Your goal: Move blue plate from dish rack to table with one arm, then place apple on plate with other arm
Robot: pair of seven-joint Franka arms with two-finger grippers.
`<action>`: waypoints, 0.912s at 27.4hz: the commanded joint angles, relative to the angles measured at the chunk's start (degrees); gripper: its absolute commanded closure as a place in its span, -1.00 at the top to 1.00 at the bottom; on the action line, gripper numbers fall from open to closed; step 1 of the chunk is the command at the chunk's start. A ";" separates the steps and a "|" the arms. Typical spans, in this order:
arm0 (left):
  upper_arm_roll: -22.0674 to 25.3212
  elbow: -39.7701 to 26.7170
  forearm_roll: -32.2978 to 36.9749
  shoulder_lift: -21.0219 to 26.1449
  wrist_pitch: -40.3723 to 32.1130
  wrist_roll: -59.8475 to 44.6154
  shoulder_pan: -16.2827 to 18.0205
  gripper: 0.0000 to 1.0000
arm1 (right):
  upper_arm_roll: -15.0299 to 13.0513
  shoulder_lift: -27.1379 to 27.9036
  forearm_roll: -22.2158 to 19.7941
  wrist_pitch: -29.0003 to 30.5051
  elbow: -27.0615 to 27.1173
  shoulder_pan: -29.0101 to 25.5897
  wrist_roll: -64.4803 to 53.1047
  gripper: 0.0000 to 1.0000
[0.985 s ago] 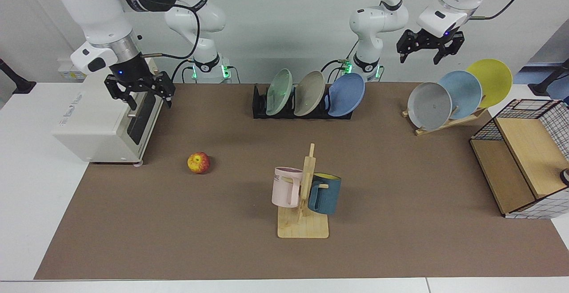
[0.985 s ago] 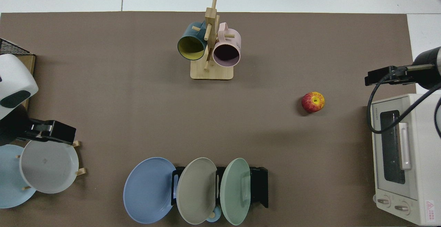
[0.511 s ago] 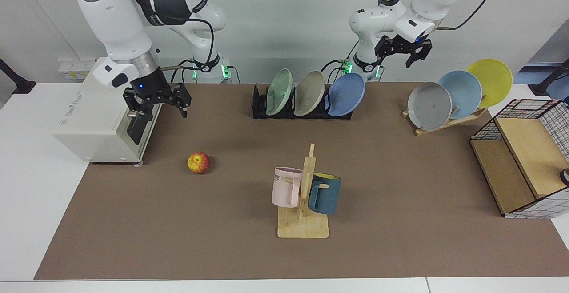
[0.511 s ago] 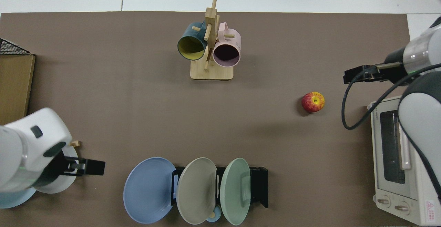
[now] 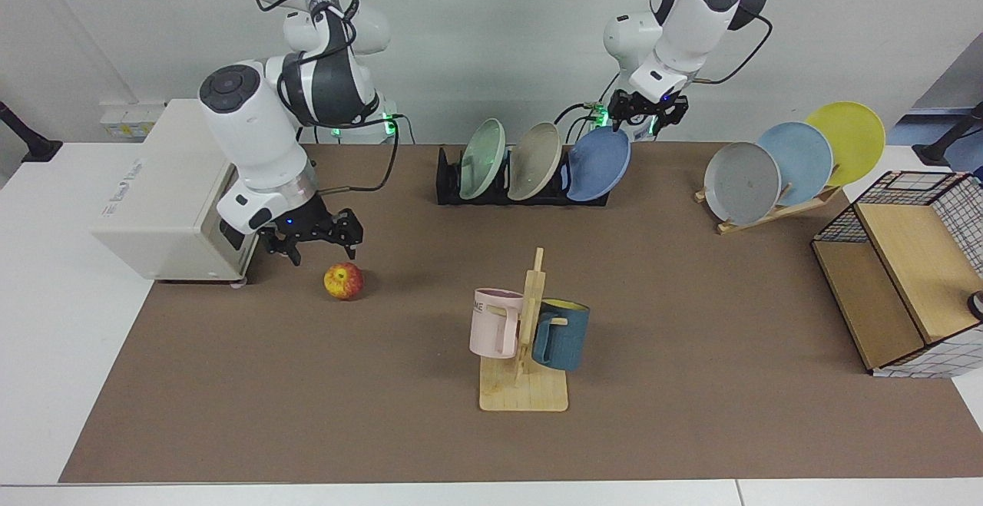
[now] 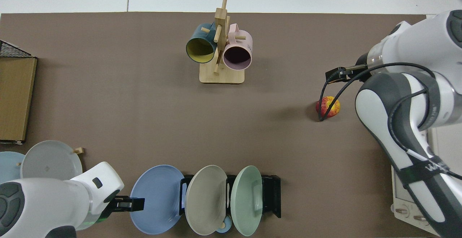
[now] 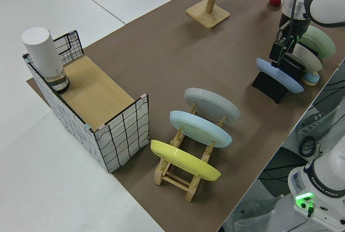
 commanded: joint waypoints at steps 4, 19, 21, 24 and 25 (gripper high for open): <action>0.44 -2.64 -1.25 2.35 3.97 -0.69 -0.87 0.63 | 0.03 0.39 -1.52 9.63 -9.48 -0.33 1.34 1.00; -0.79 -2.56 -1.16 6.04 6.17 -0.86 -0.96 -0.20 | -0.06 4.52 -2.40 16.41 -15.38 -1.56 0.81 1.00; -0.88 -2.56 -1.16 6.04 6.08 -0.86 -0.96 -0.49 | -0.06 5.14 -3.36 16.59 -15.38 -1.57 0.99 1.00; -1.05 -2.47 -1.16 6.04 5.90 -0.95 -0.96 -0.88 | -0.06 6.01 -4.07 16.59 -15.38 -1.39 1.25 1.00; -1.40 -2.38 -1.16 6.04 5.82 -0.95 -0.96 -1.00 | -0.06 6.28 -4.16 16.59 -15.38 -1.39 1.34 1.00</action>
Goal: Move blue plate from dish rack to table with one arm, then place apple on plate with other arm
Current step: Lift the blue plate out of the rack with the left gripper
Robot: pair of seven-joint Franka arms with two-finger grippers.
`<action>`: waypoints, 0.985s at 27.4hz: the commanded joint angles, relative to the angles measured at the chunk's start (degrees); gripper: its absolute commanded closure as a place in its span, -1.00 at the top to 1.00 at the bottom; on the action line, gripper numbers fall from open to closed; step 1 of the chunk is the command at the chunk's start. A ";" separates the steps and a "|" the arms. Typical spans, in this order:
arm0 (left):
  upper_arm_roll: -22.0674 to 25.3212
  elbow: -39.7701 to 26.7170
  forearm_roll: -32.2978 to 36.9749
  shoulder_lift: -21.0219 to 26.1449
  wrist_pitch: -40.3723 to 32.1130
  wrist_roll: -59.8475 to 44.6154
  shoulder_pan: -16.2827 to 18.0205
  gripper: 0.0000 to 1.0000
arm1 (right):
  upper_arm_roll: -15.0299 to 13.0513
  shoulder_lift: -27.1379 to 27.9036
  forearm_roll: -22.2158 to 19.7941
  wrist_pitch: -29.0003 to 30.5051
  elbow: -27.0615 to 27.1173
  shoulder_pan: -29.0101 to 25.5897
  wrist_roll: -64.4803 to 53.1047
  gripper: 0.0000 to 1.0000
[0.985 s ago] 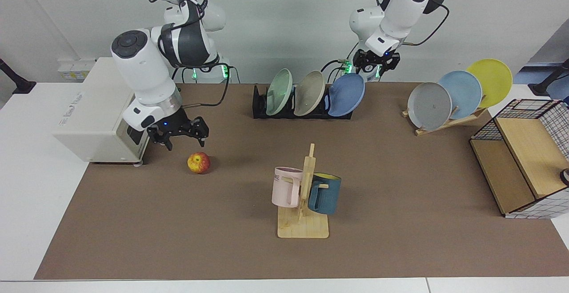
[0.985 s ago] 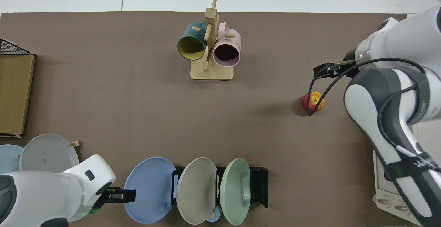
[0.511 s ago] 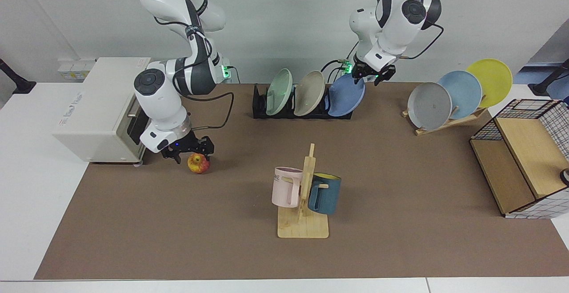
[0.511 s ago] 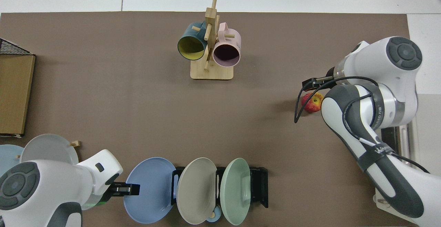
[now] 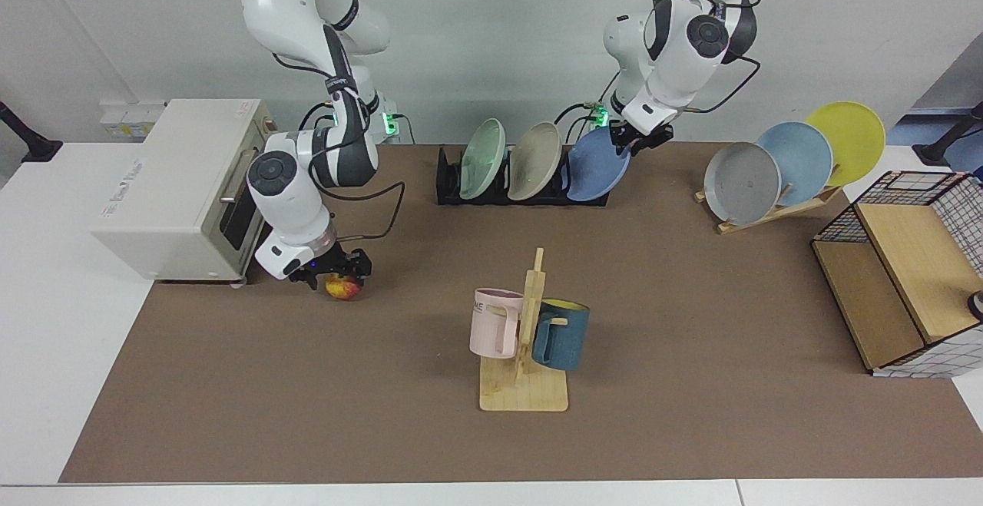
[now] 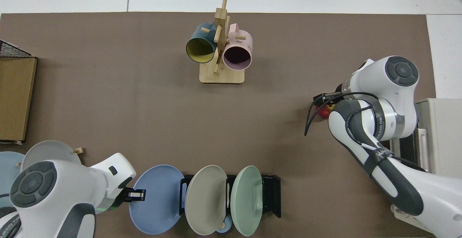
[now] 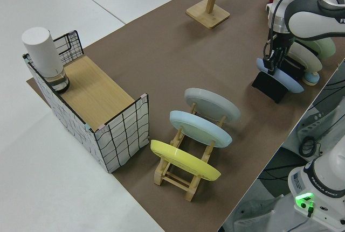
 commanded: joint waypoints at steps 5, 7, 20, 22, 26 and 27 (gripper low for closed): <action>-1.18 0.28 0.11 -0.26 0.14 -0.75 -0.38 -1.00 | 0.62 2.42 -2.07 1.40 -0.75 -0.76 1.33 1.00; -1.18 1.07 0.29 -0.26 -0.04 -1.27 -0.29 -1.00 | 0.54 2.43 -2.15 1.40 -1.10 -0.41 1.34 0.96; -2.85 8.19 11.19 -0.88 -8.47 -6.37 -0.03 -1.00 | 0.45 0.32 -2.15 -2.73 0.04 -0.58 1.16 -1.00; -2.76 9.86 11.19 -0.97 -10.05 -6.37 0.50 -1.00 | 0.27 -0.56 -2.50 -2.99 0.74 -0.76 0.72 -1.00; -1.98 12.59 11.45 -0.97 -11.64 -6.11 1.73 -1.00 | 0.36 -2.67 -2.68 -4.04 2.05 -1.11 0.72 -1.00; -1.80 13.20 11.45 -1.05 -11.64 -6.11 2.26 -1.00 | 0.36 -3.11 -2.68 -4.22 2.49 -1.02 0.72 -1.00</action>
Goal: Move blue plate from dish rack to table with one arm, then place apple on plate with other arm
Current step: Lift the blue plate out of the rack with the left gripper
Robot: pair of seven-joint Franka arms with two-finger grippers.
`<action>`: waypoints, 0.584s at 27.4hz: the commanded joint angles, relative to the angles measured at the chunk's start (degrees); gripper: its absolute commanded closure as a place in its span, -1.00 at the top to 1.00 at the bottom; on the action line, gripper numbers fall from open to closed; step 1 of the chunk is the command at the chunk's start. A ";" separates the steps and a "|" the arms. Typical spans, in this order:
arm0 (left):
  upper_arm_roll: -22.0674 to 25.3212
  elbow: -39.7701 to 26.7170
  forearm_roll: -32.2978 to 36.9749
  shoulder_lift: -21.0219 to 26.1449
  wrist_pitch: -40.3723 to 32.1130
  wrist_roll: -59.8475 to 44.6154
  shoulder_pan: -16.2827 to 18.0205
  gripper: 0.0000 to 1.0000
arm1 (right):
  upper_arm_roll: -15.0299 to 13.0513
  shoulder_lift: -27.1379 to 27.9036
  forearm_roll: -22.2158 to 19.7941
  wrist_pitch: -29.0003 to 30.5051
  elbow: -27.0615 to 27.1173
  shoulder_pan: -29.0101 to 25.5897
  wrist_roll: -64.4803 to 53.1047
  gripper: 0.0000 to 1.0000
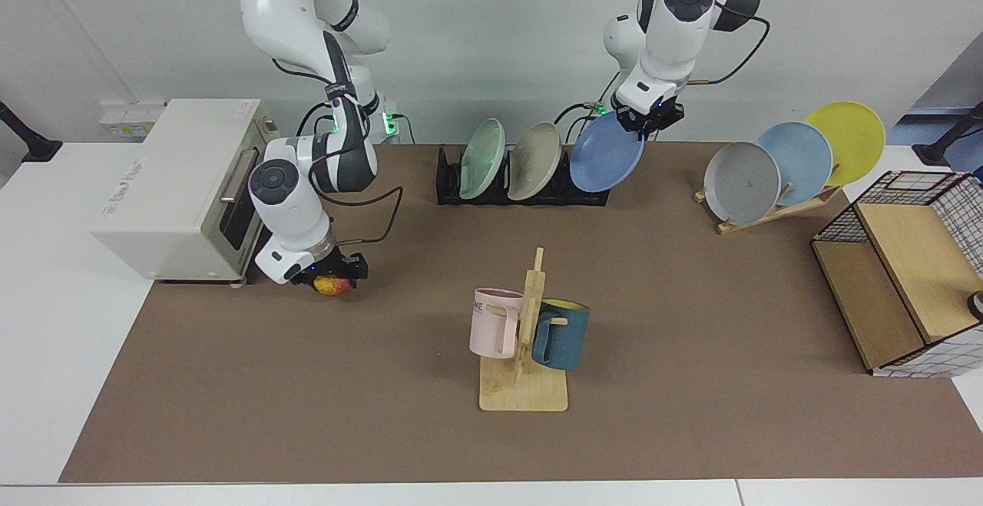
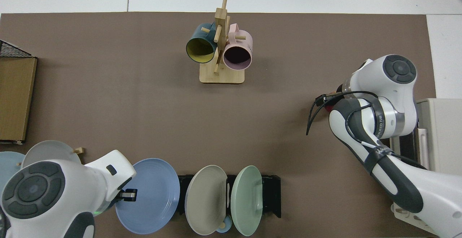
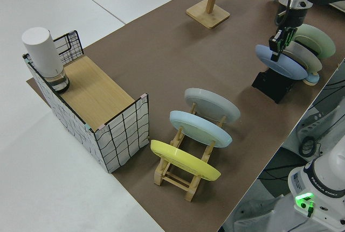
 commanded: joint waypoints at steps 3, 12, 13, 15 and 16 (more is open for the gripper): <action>1.19 6.35 0.82 0.20 -2.76 0.13 4.14 -1.00 | 0.74 -4.42 -1.39 -4.10 2.99 -0.73 0.72 -1.00; 1.19 15.14 -9.19 9.78 3.03 0.13 11.96 -1.00 | 0.83 -5.47 -1.13 -11.22 7.91 -1.08 -0.25 -1.00; 1.19 15.93 -9.63 10.83 3.56 0.13 12.23 -1.00 | 0.74 -5.82 -1.04 -11.57 8.00 -1.08 -0.25 -1.00; 1.19 16.38 -9.72 12.85 5.57 0.13 12.41 -1.00 | 0.65 -6.53 -0.87 -11.84 8.00 -1.43 -0.60 -1.00; 1.19 16.38 -9.72 14.08 7.06 0.13 12.23 -1.00 | 0.65 -6.70 -0.61 -12.01 8.00 -1.70 -1.03 -1.00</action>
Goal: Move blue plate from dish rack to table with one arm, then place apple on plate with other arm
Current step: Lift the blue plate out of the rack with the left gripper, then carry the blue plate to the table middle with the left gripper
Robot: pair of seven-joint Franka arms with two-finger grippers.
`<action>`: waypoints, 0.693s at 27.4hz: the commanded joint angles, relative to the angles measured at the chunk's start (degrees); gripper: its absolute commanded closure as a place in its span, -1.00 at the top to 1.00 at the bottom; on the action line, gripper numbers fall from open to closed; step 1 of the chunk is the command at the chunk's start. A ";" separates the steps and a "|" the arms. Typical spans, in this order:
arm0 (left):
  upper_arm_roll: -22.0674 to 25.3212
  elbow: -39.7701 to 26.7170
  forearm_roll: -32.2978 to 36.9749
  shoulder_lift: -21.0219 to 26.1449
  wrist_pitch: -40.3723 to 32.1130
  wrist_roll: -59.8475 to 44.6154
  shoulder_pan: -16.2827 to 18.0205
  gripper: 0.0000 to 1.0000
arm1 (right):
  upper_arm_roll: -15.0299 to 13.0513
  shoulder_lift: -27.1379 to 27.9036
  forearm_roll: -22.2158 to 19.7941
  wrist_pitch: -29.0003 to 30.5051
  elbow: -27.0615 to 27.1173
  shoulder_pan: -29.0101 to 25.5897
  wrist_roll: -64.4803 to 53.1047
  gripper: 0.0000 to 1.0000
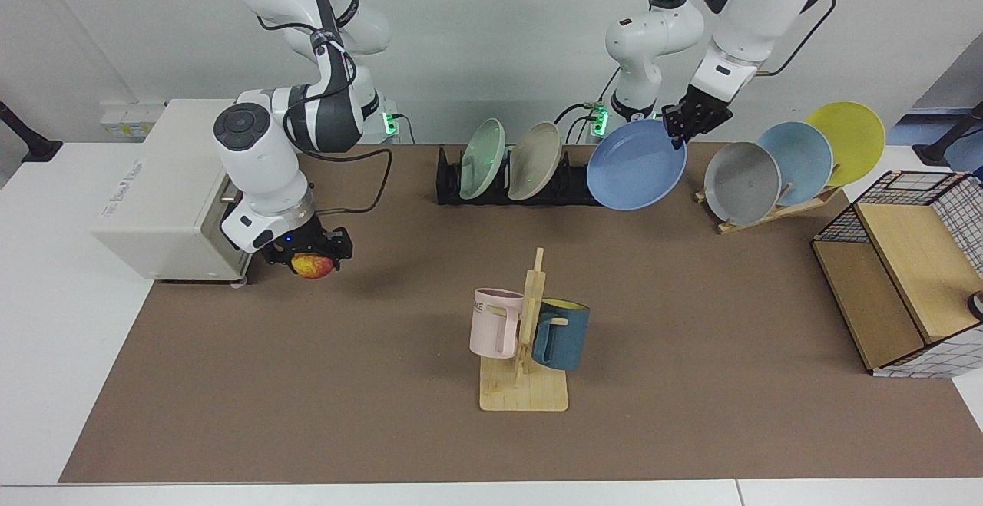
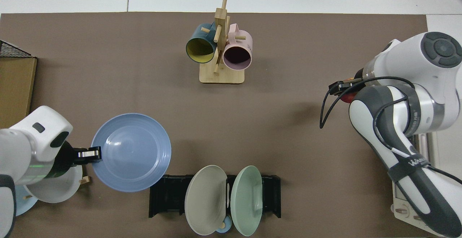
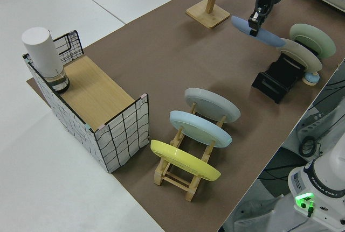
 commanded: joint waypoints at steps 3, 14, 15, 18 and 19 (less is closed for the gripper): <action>-0.92 4.34 -2.44 9.56 9.84 -0.13 -0.09 -1.00 | 0.55 -2.02 -0.10 -2.11 0.77 -1.61 -1.16 -1.00; -1.72 4.08 -10.08 19.31 19.78 1.37 -5.27 -1.00 | 1.08 -2.81 0.43 -3.86 2.35 -0.65 0.16 -1.00; -1.72 3.99 -10.88 20.27 21.09 1.37 -5.97 -1.00 | 1.16 -2.81 0.86 -4.13 2.96 -0.56 0.16 -1.00; -1.72 3.47 -12.72 23.35 25.93 1.37 -8.08 -1.00 | 1.08 -2.72 1.40 -4.13 3.23 -0.21 0.16 -1.00; -1.72 3.55 -13.08 24.58 27.33 1.45 -8.78 -1.00 | 1.08 -2.72 1.40 -4.13 3.23 -0.21 0.16 -1.00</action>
